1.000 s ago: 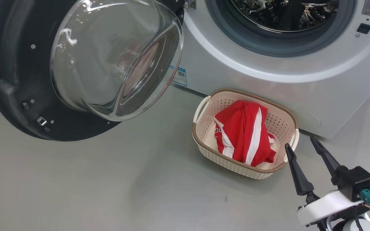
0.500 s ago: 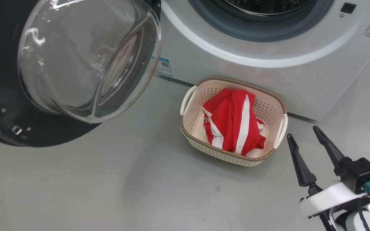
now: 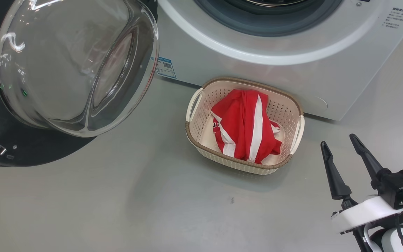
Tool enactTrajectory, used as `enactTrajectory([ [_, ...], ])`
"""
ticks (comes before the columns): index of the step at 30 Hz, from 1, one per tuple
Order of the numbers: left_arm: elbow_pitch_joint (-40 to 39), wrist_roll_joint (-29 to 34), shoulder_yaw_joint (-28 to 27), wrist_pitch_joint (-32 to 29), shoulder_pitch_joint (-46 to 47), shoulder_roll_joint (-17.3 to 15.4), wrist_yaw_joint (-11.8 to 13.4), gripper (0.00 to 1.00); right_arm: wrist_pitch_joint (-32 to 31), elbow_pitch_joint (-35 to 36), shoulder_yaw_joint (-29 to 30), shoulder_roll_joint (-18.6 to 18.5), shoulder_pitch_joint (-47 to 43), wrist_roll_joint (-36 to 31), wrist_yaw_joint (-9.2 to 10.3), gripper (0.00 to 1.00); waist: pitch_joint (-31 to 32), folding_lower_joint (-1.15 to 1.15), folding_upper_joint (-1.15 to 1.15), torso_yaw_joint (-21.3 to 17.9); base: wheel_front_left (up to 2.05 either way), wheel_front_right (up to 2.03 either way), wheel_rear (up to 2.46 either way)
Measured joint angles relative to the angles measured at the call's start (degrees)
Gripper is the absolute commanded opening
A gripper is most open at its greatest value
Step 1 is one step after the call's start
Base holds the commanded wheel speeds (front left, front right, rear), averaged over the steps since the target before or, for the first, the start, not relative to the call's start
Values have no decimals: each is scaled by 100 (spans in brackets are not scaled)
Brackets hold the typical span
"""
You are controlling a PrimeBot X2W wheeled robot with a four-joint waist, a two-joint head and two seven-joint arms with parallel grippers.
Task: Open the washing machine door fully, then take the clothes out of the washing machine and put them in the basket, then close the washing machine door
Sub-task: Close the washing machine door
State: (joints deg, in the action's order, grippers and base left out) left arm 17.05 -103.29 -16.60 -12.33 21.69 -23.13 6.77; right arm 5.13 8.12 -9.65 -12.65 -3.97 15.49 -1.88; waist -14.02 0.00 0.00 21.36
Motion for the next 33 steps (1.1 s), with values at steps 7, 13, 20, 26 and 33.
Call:
enactTrajectory([
  [7, 248, 0, 63, -233, 83, -116, -1, 0, 23, -1, 5, 1, 0, 10, -1, 100, -7, 0, 0, 5, 0, 0, 0],
  [13, 408, -8, 141, -435, 123, -145, -42, 0, 25, -1, 3, 0, 1, 10, -1, 100, -10, 0, 0, 2, 0, 0, 0],
  [20, 549, -151, 188, -695, 126, -234, -256, 0, 56, -4, 3, -1, 3, 10, 0, 100, -6, 0, 0, -31, 0, 0, 0],
  [26, 641, -207, 232, -955, 125, -267, -446, 0, 75, -10, 5, -1, 4, 11, -1, 100, 12, 0, 0, -61, 0, 0, 0],
  [33, 630, -245, 387, -1292, 94, -235, -764, 0, 82, -23, 8, 1, 4, 12, 0, 100, 54, 0, 0, -66, 0, 0, 0],
])
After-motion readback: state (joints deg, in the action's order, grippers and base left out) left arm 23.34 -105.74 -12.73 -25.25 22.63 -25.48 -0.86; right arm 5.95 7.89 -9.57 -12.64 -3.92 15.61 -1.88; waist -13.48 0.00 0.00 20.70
